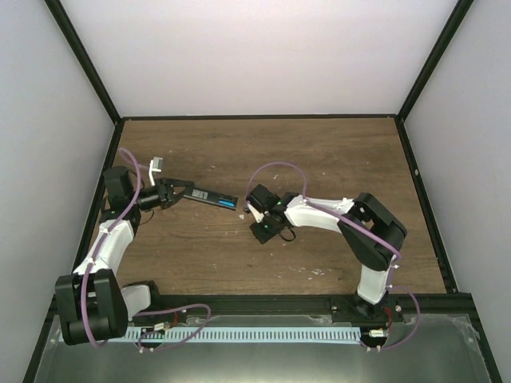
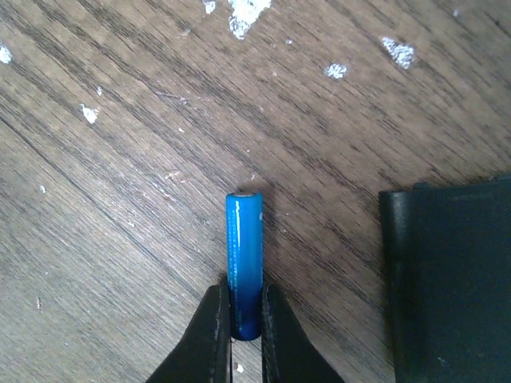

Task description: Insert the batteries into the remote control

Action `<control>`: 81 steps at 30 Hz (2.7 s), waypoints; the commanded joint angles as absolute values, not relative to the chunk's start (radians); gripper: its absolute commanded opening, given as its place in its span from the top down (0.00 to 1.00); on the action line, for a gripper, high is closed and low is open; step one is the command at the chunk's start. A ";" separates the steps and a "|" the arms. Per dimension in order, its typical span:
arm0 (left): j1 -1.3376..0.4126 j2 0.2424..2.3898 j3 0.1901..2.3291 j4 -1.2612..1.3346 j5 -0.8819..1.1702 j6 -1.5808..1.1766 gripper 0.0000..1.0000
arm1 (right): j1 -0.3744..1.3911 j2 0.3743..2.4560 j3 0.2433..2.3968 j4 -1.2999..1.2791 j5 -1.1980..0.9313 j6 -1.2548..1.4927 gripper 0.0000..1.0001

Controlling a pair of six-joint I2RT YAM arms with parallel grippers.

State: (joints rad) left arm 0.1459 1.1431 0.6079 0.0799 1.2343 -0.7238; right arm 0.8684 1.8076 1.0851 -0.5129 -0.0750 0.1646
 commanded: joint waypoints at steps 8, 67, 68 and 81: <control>0.150 1.143 0.606 0.121 1.261 -0.740 1.00 | 0.872 1.784 1.066 -0.536 -0.008 0.145 0.99; -0.041 1.359 0.655 0.062 1.309 -0.541 1.00 | 0.891 1.808 1.694 -1.227 -0.292 0.002 0.99; -0.041 1.361 0.654 0.061 1.312 -0.540 1.00 | 0.894 1.814 1.692 -1.226 -0.292 0.000 0.99; -0.049 1.371 0.652 0.083 1.335 -0.552 1.00 | 0.903 1.860 1.707 -1.224 -0.229 -0.013 0.99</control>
